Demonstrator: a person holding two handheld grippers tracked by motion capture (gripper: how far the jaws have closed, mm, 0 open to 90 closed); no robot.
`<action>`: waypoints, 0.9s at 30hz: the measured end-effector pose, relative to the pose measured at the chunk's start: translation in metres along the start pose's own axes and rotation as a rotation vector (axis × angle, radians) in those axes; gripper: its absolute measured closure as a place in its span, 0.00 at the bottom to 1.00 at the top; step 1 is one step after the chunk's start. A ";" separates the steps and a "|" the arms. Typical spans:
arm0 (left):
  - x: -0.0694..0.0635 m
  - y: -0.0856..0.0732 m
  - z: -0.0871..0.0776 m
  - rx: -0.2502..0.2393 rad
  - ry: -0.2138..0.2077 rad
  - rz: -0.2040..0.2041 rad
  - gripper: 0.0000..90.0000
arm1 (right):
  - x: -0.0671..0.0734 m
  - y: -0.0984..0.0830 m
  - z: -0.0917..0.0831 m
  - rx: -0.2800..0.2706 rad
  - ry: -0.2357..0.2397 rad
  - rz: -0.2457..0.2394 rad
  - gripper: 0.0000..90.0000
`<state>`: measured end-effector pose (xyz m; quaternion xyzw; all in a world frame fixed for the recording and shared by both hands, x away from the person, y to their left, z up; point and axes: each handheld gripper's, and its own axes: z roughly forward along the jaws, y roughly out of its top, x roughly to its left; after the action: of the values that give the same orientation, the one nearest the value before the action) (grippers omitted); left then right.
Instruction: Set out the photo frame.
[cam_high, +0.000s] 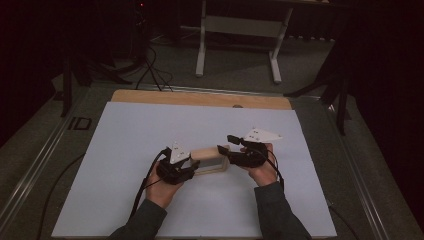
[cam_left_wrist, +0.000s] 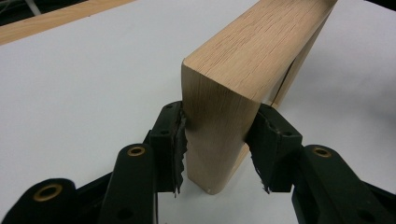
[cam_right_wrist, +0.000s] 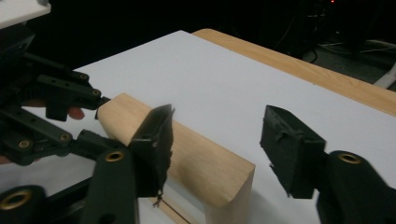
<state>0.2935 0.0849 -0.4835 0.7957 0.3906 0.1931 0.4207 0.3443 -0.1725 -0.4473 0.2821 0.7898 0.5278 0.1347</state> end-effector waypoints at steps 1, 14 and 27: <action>0.000 0.000 0.000 0.000 0.000 -0.001 0.63 | 0.000 0.000 0.000 0.003 0.006 -0.003 0.43; 0.001 0.001 0.000 -0.001 -0.001 0.004 0.64 | 0.000 -0.011 0.009 0.089 0.045 -0.039 0.34; 0.002 0.002 0.000 0.006 0.002 0.017 0.65 | -0.004 -0.019 0.015 0.136 0.053 -0.047 0.35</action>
<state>0.2955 0.0857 -0.4815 0.8001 0.3847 0.1964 0.4163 0.3493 -0.1684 -0.4707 0.2582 0.8335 0.4767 0.1066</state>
